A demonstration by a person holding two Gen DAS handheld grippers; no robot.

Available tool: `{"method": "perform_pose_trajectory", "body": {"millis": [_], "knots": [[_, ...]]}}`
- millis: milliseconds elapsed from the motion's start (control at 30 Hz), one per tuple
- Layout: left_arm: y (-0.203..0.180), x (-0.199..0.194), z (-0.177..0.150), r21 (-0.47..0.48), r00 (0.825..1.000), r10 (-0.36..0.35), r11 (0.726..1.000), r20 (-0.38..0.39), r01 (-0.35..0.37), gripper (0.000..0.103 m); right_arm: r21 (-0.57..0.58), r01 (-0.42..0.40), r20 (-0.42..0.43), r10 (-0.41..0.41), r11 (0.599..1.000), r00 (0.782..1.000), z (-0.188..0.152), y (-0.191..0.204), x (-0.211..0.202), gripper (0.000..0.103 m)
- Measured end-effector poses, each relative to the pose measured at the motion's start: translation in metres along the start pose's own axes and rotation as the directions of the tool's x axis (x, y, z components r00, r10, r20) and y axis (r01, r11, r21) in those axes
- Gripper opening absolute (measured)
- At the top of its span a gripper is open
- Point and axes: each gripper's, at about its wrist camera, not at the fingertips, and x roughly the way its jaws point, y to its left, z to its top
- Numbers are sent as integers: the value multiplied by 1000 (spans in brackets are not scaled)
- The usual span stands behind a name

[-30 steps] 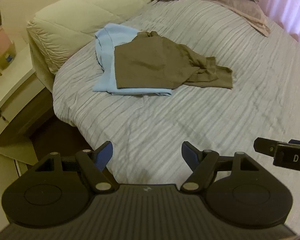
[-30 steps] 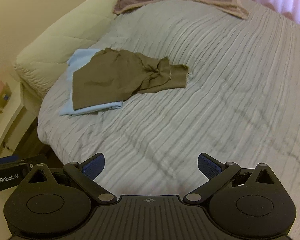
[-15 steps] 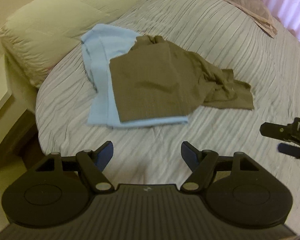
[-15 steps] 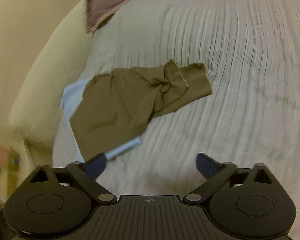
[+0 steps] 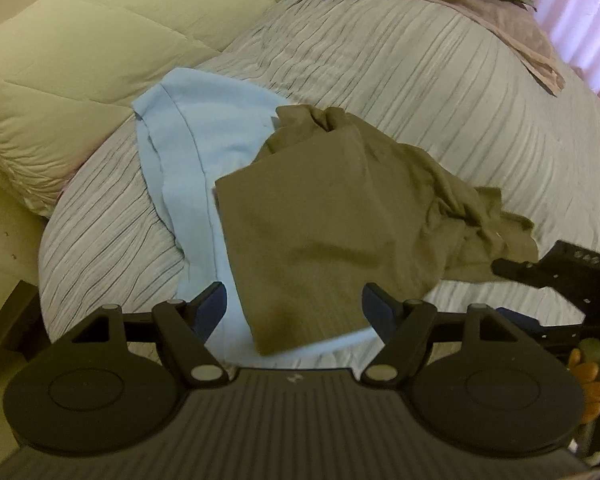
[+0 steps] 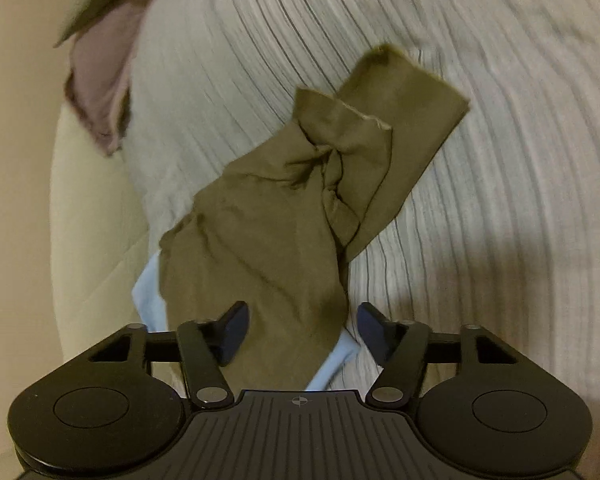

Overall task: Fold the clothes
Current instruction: 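Grasp the olive-brown trousers with the right gripper, then lift and shake the trousers with the right gripper, then release them flat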

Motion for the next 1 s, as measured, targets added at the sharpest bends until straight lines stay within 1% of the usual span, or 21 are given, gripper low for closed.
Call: {"method": "perform_pose_trajectory", "body": {"millis": [167,333,367,400,433,467,500,567,633,700,733,800,900,1000], "knots": [[6,25,12,3,1000,1,1000,-18,-1,72,-10,49,3,-49,999,999,6,-5,42,62],[10,41,20,5,1000,8,1000,-24,-8,72,26,64,-20,-64,998,998,8,-19,77,62],[11,43,21,3,1000,11,1000,-24,-11,72,37,59,-28,-58,998,998,8,-21,82,54],[11,44,22,0,1000,15,1000,-24,-15,72,49,52,-35,-50,997,998,8,-24,86,24],[12,44,23,-1,1000,18,1000,-22,-18,72,61,33,-48,-30,998,998,8,-26,89,17],[13,44,24,-2,1000,21,1000,-20,-21,72,61,12,-48,-10,998,999,8,-26,86,14],[13,44,25,-3,1000,23,1000,-18,-23,72,56,-8,-42,10,998,999,8,-26,82,8],[14,38,25,-5,1000,25,1000,-5,-25,72,25,-66,-19,67,997,998,6,-22,65,7],[13,30,26,-8,1000,23,1000,11,-23,71,-5,-146,17,146,989,989,2,-17,34,6],[11,17,26,-15,999,17,1000,40,-17,71,-39,-232,58,234,972,970,0,-11,-5,6],[9,9,26,-17,998,13,1000,57,-12,71,-57,-274,78,278,960,957,-1,-8,-24,6],[5,-6,26,-18,996,4,1000,90,-2,71,-95,-355,114,364,930,924,-4,-2,-63,6],[-10,-34,23,1,990,-18,1000,139,18,71,-157,-462,168,484,873,858,-8,7,-124,6],[-32,-64,14,34,981,-52,998,186,46,71,-226,-528,248,572,819,782,-20,6,-193,6]]}}
